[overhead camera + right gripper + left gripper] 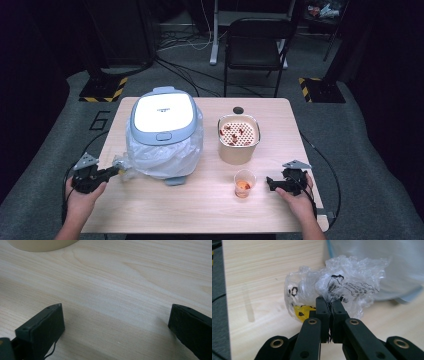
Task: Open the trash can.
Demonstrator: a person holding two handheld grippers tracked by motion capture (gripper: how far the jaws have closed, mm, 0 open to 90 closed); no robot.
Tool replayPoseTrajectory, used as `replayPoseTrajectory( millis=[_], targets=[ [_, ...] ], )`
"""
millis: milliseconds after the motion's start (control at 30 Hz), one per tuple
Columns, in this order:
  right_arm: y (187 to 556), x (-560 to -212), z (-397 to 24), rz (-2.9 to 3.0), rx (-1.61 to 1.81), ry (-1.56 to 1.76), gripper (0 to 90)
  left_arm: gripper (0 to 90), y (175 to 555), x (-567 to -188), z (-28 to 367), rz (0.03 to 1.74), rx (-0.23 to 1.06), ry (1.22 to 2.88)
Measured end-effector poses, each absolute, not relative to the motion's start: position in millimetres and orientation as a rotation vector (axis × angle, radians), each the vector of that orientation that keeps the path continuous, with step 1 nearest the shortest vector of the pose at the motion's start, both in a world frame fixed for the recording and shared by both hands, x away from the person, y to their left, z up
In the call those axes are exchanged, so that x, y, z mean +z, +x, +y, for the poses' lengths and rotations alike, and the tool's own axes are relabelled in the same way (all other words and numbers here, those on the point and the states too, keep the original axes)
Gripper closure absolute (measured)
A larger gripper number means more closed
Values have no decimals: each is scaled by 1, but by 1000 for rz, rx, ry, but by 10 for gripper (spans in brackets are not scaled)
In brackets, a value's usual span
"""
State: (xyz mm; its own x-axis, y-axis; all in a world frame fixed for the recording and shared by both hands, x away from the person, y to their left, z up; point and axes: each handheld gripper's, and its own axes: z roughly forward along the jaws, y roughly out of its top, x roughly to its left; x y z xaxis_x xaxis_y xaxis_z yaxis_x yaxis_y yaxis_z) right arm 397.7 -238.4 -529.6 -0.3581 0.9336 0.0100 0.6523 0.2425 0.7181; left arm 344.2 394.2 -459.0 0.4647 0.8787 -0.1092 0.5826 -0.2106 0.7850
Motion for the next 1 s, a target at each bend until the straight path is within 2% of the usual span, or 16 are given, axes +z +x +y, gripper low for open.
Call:
replayPoseTrajectory(
  millis=[100,200,433,633,833,1000],
  targets=[
    [398,-530,-238,2099,897,1448,0,878,329,-462,388,1186,445,1916],
    [398,-529,-238,2100,899,1448,0,878,317,-466,375,1147,369,1917],
    [398,-530,-239,2110,898,1439,0,879,298,-464,342,1030,297,1997],
    [397,-529,-239,2111,899,1438,0,879,282,-466,316,894,290,2074],
    [397,-530,-239,2109,898,1440,0,880,286,-468,288,830,199,2059],
    [398,-530,-238,2109,898,1439,0,880,301,-463,246,717,176,2084]
  ],
)
